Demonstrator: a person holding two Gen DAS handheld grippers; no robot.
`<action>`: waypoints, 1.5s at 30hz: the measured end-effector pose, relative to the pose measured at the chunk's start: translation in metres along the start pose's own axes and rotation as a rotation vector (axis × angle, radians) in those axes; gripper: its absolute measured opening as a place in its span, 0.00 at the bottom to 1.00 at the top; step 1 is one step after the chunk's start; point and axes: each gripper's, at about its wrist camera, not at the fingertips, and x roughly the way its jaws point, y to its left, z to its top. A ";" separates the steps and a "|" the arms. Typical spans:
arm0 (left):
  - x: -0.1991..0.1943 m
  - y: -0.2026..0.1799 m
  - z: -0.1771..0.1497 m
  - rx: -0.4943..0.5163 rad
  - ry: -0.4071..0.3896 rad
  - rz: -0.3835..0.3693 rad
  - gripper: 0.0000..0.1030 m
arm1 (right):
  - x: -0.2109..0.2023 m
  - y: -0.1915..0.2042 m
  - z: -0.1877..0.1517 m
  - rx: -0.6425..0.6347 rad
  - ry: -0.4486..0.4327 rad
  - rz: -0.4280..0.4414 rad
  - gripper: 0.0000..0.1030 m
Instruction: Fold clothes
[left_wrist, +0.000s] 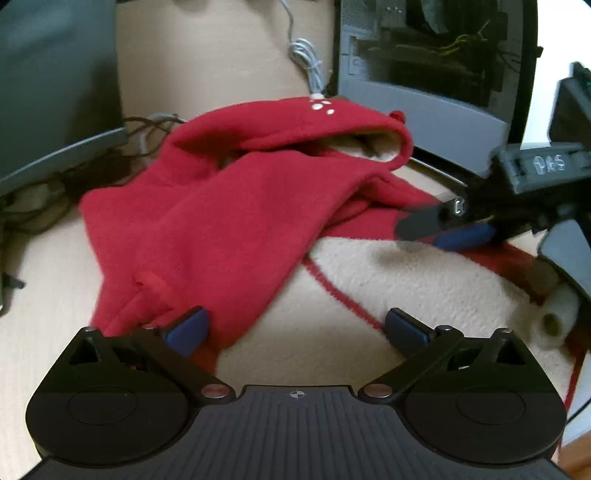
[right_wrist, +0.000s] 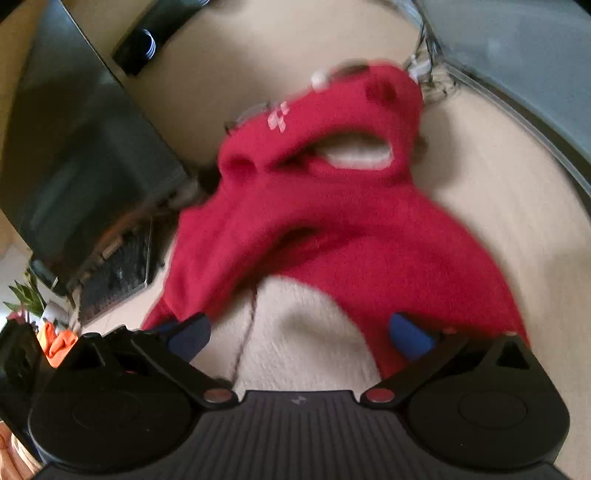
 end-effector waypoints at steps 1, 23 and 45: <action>-0.003 0.002 -0.004 -0.029 0.020 -0.015 1.00 | -0.001 0.003 -0.002 -0.007 0.037 0.012 1.00; -0.025 0.006 -0.027 -0.119 -0.036 0.039 1.00 | 0.045 0.056 0.184 -0.040 -0.116 0.155 1.00; -0.033 0.034 -0.035 0.022 -0.002 -0.156 1.00 | 0.015 0.046 0.064 -0.226 -0.066 -0.259 1.00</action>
